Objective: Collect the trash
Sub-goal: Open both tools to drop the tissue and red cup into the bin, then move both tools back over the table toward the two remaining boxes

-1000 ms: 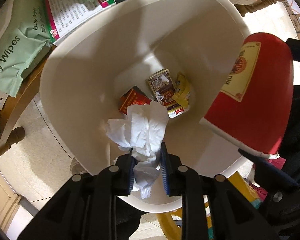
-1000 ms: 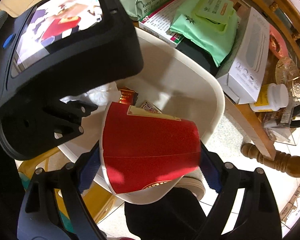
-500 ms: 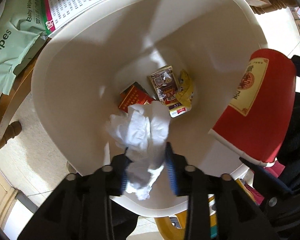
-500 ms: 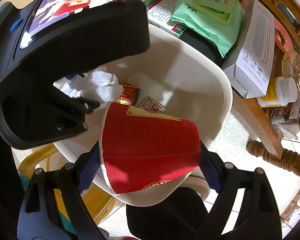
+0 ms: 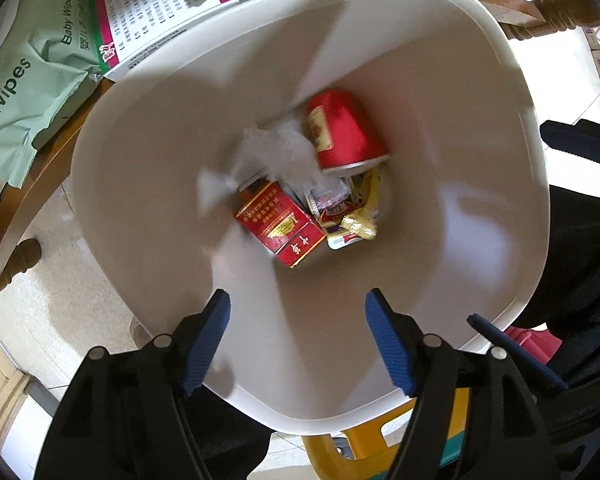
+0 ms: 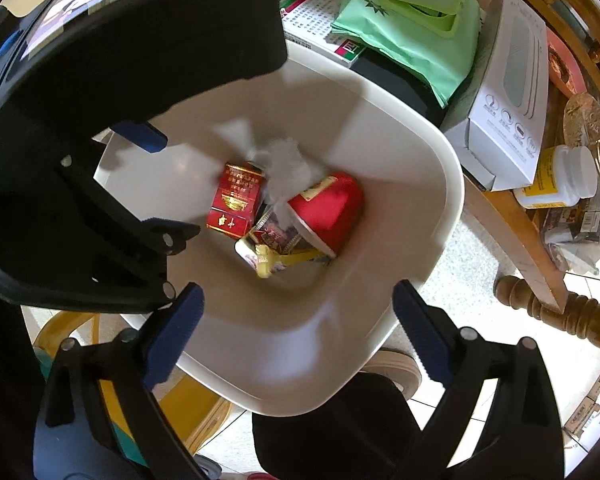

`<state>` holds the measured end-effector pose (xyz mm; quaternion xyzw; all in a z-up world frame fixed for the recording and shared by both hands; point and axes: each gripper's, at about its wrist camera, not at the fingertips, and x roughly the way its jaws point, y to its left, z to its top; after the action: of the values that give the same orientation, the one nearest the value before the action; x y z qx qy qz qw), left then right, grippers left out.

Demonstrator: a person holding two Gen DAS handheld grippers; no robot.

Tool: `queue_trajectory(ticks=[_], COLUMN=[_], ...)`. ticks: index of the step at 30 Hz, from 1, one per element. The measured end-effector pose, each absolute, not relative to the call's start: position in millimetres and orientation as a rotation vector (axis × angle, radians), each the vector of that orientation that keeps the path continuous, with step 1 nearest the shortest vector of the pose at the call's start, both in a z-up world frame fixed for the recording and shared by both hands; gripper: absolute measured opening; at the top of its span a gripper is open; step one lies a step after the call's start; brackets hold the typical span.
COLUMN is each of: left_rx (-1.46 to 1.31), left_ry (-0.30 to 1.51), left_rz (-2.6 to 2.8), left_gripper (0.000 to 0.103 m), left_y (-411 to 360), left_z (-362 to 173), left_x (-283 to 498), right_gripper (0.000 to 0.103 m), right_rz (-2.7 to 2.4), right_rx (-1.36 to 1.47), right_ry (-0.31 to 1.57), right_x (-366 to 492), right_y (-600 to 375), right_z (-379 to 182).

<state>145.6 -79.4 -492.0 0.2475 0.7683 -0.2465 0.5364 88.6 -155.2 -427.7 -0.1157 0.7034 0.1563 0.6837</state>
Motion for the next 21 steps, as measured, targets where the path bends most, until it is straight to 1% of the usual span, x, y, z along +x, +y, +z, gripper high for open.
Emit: queue_trajectory(ticks=[6,11,14,16,19,21], left_rx=[0.602,0.600,0.607,0.610,0.669,0.722], left_ry=[1.815,1.808,1.785,1.736,1.652,1.567], left_rz=[-0.575,-0.548,-0.533,-0.559,-0.610,-0.674], left_gripper=[0.069,0.072,0.073,0.075,0.075,0.076], left_y=[-79.8,-73.5,-61.2,-51.1,-36.8,-31.0], left_z=[-485.5,-464.8,-433.8,-401.3,-342.7,-294.4], left_x=[144.9,136.9,125.4,113.8,95.8,88.1], right_gripper=[0.093,0.093,0.093,0.093,0.093,0.093], right_rz=[0.346,0.371,0.383,0.403,0.464,0.479], right_rx=[-0.271,-0.220,-0.222,-0.240,-0.190,-0.137], right_ry=[1.568,1.553,1.521,1.478,1.430,1.397], right_x=[87.1,78.7,65.7,52.3,37.6,35.4], right_y=[-153.2,-153.3,-155.2,-156.0,-163.1,-171.0], right_z=[-426.2,-401.9,-369.1,-335.5,-275.7,-232.3])
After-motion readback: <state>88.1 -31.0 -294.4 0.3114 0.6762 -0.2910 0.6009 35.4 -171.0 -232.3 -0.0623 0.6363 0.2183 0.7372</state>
